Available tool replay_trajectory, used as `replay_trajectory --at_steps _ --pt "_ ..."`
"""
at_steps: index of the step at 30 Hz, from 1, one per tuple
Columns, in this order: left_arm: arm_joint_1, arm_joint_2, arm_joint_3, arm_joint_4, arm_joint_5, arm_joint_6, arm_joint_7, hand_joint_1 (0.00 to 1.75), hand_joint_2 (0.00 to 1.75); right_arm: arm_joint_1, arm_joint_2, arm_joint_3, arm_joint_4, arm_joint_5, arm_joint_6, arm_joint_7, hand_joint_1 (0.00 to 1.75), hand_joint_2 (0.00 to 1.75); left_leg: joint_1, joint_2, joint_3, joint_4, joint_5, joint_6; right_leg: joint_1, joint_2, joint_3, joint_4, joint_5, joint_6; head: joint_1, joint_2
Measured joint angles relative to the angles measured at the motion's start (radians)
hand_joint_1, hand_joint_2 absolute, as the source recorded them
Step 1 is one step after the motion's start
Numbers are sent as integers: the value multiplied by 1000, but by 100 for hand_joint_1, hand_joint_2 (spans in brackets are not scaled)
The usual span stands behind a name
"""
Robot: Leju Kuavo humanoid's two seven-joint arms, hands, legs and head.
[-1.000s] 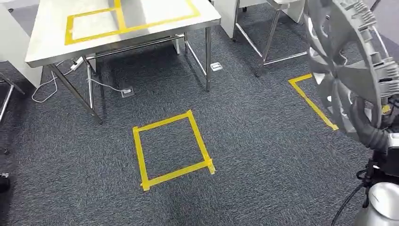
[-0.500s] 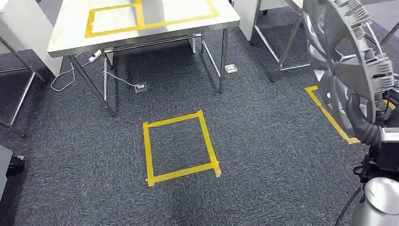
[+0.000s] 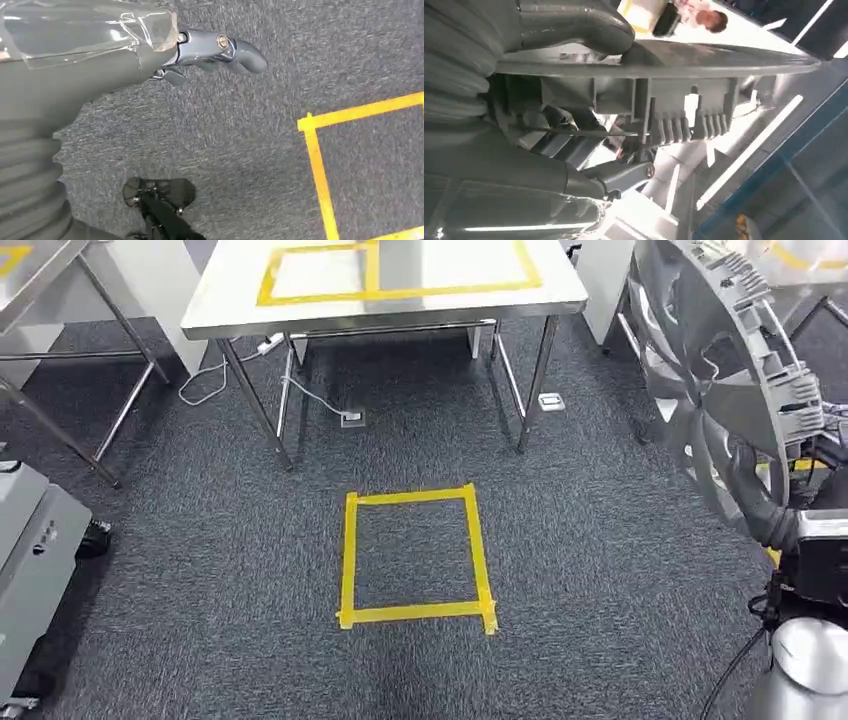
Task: Take the parts from the cabinet and place them on the table.
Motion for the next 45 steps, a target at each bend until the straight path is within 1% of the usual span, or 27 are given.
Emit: replay_trajectory --at_steps 1,2,3,5,7,9,11,12,13,16,17,19,21,23,24,26,27,28,29,33,34,37,39,41,42,43,45 --pt "1 6 2 6 0 2 0 0 175 -1 2 0 3 1 0 0 171 175 2 -5 -3 2 -2 -1 -6 -8 1 0 0 -5 -1 0" --pt "1 10 3 10 0 4 -1 0 175 -2 2 0 5 1 0 0 171 175 2 20 -8 11 -10 -7 -5 -10 6 -2 -2 -10 0 0" --pt "-1 11 3 15 -1 8 -2 0 175 -1 3 0 5 1 -1 0 171 175 0 66 -23 47 -28 -14 -5 -16 11 -2 -5 -15 -8 0" --pt "-5 16 3 25 -2 13 -3 0 175 -2 2 -1 5 1 -3 -1 171 175 5 108 -95 192 -89 -22 1 -22 14 -2 -9 -21 -10 0" --pt "-8 19 3 38 -2 19 -6 0 175 0 3 -1 5 1 -11 -4 171 175 6 114 -173 321 -120 -20 7 -29 16 -2 -14 -27 -11 0" --pt "-8 22 3 47 -5 19 -6 0 175 3 4 -1 5 1 -14 -5 171 175 3 113 -159 257 -57 -6 18 -30 24 -2 -19 -34 -11 0" --pt "-8 23 3 52 -5 20 -6 0 175 2 3 -1 4 1 -15 -6 171 175 -11 113 -81 81 39 31 31 -30 37 -5 -26 -37 -11 0" --pt "-9 29 3 52 -5 20 -6 0 175 4 5 -1 5 1 -17 -7 171 175 -18 120 -57 40 31 59 26 -31 42 -11 -28 -40 -7 0" --pt "-11 30 2 55 -8 20 -8 0 175 -1 4 -2 5 1 -20 -9 171 175 -22 126 -50 32 33 62 36 -33 42 -15 -28 -35 -3 0" --pt "-13 38 3 58 -8 21 -10 0 175 2 6 -3 6 3 -21 -10 171 175 -35 122 -38 2 32 68 23 -39 47 -34 -23 -25 -12 0" --pt "-14 39 3 58 -8 22 -10 0 175 6 6 -3 6 3 -21 -9 171 175 -26 123 -6 -44 47 73 28 -40 52 -43 -25 -22 -11 0" --pt "-19 39 3 67 -8 30 -12 0 175 5 4 -4 8 1 -21 -11 171 175 -21 119 17 -79 60 68 25 -34 17 29 -52 -26 -8 0" --pt "-23 39 3 77 -9 34 -12 0 175 6 2 -5 9 -1 -24 -17 171 175 -20 111 19 -79 56 63 20 -31 -68 178 -103 -25 -6 0" --pt "-25 39 3 88 -10 37 -14 0 175 7 1 -5 15 0 -24 -17 171 175 -18 102 21 -76 51 57 14 -31 -120 243 -104 -8 -6 0" --pt "-26 39 3 92 -10 37 -14 0 175 8 1 -5 18 1 -24 -16 171 175 -13 97 23 -70 45 49 8 -31 -106 198 -71 10 -7 0" --pt "-26 39 4 100 -9 39 -14 0 175 10 -1 -5 19 1 -24 -17 171 175 -3 90 22 -41 26 28 -7 -31 -32 24 18 48 -6 0" --pt "-27 42 4 103 -9 41 -15 0 175 9 -1 -5 20 1 -24 -19 171 175 -2 88 15 -20 11 16 -9 -33 -17 -7 22 49 -7 0" --pt "-29 48 5 104 -9 43 -15 0 175 7 0 -3 23 3 -24 -20 171 175 -8 85 5 -1 0 7 -5 -26 -9 -14 21 37 -1 0" --pt "-30 48 5 106 -8 44 -15 0 175 5 0 -3 22 3 -26 -19 171 175 -8 84 0 1 -1 6 -2 -26 -13 -2 18 12 -5 0" --pt "-30 53 6 114 -8 47 -15 0 175 9 2 -4 24 6 -26 -19 171 175 0 93 -10 22 -21 -5 -3 -26 -12 -2 16 -12 -9 0" --pt "-31 53 6 115 -8 49 -15 0 175 8 2 -5 24 7 -26 -19 171 175 1 100 -28 69 -47 -11 -3 -26 -9 -2 14 -14 -14 0" --pt "-34 53 6 121 -8 49 -15 0 175 8 2 -5 24 6 -27 -19 171 175 5 110 -148 296 -131 -18 2 -26 -9 -1 11 -18 -15 0" --pt "-33 53 6 123 -8 48 -15 0 175 8 3 -5 26 6 -27 -19 171 175 4 110 -158 288 -97 -9 8 -26 -5 -2 8 -22 -15 0" --pt "-34 53 6 124 -8 45 -15 0 175 6 2 -5 26 7 -27 -19 171 175 -3 109 -88 129 -6 17 18 -25 2 -3 5 -26 -15 0" --pt "-34 53 6 124 -8 43 -15 0 175 4 2 -5 26 7 -27 -20 171 175 -13 109 -45 38 31 39 18 -25 6 -6 4 -28 -15 0" --pt "-36 62 7 122 -8 42 -15 0 175 4 3 -5 28 7 -27 -21 171 175 -17 116 -34 23 12 57 16 -26 7 -11 4 -26 -6 0" --pt "-35 59 7 122 -6 41 -15 0 175 -3 3 -5 30 7 -29 -21 171 175 -31 114 -31 6 15 60 10 -28 7 -17 5 -19 -14 0"
